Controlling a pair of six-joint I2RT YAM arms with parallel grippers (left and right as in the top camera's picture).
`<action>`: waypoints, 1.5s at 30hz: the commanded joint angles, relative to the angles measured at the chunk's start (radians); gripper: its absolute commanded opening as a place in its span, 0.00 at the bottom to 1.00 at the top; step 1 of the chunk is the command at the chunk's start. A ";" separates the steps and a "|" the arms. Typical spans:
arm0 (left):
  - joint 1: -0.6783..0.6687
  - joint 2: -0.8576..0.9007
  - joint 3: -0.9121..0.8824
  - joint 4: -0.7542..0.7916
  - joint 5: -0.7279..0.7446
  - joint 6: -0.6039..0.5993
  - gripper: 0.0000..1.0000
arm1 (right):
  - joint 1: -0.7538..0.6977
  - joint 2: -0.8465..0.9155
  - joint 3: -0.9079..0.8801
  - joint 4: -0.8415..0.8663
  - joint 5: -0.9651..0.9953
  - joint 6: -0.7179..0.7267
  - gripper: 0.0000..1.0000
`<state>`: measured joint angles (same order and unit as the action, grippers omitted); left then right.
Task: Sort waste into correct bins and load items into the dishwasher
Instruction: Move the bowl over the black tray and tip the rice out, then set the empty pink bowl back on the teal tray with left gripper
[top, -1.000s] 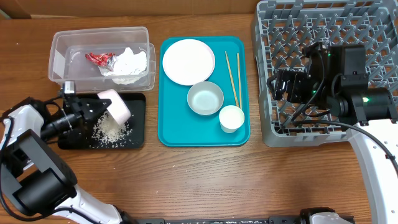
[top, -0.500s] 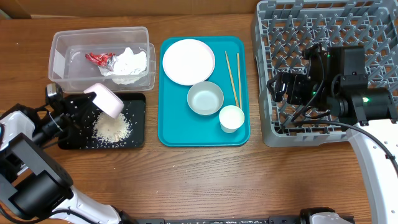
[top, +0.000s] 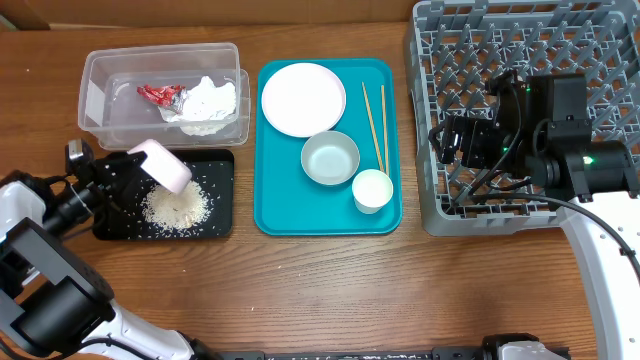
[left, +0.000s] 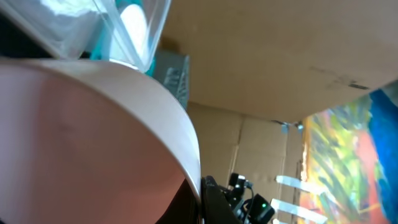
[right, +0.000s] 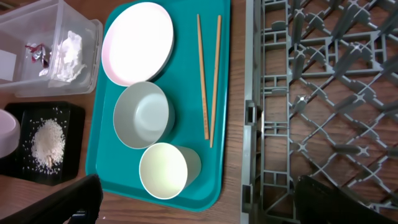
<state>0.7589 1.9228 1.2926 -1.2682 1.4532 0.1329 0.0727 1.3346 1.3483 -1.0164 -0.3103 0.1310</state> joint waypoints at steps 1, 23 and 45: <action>-0.018 -0.038 0.118 -0.097 -0.139 0.079 0.04 | 0.005 -0.008 0.027 0.005 -0.006 0.003 1.00; -1.061 -0.173 0.234 0.081 -1.369 -0.310 0.04 | 0.005 -0.008 0.027 0.010 -0.006 0.003 1.00; -1.263 0.075 0.380 0.011 -1.452 -0.409 0.45 | 0.005 -0.008 0.027 0.001 -0.006 -0.001 1.00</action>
<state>-0.5041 2.0014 1.5589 -1.2289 0.0120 -0.2668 0.0727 1.3342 1.3483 -1.0218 -0.3103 0.1303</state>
